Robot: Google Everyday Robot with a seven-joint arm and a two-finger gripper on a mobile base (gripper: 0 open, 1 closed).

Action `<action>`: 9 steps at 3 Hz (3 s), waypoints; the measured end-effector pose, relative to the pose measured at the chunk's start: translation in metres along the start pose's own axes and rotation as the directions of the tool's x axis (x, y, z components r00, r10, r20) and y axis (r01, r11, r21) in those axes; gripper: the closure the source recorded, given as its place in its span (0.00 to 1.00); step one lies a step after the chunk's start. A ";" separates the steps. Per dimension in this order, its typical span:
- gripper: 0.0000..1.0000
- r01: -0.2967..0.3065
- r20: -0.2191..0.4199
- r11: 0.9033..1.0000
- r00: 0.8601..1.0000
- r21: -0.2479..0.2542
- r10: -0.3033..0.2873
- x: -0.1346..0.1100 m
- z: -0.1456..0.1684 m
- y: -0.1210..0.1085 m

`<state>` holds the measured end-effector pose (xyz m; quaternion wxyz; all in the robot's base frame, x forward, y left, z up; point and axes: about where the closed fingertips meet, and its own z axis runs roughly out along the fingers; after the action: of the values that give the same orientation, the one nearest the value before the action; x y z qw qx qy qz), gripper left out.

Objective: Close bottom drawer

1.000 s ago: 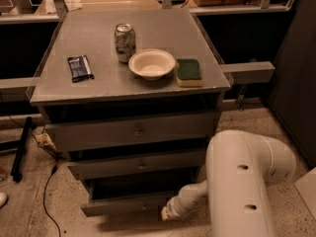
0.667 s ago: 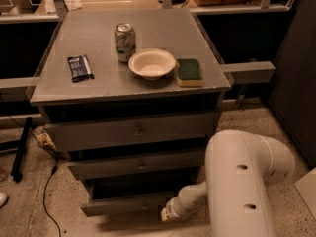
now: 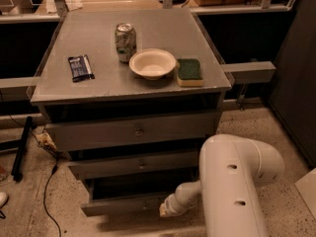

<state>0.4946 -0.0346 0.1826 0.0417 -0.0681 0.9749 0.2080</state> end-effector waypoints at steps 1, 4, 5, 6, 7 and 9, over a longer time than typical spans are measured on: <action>1.00 -0.017 0.030 1.000 0.999 0.007 0.017 -0.024 0.018 -0.002; 1.00 -0.009 0.063 0.999 0.998 0.045 0.006 -0.047 0.041 0.002; 1.00 -0.005 0.076 0.999 0.997 0.045 0.002 -0.051 0.043 0.007; 1.00 0.004 0.090 0.999 0.996 0.040 -0.008 -0.057 0.046 0.015; 1.00 0.026 0.110 0.999 0.994 0.026 -0.028 -0.067 0.049 0.032; 1.00 0.080 0.148 0.997 0.986 -0.004 -0.079 -0.087 0.049 0.070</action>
Offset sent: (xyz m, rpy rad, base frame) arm 0.0707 0.0219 -0.0454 -0.0575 -0.0734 -0.0628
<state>0.5731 0.0589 0.1752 0.1215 -0.0918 0.9646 0.2152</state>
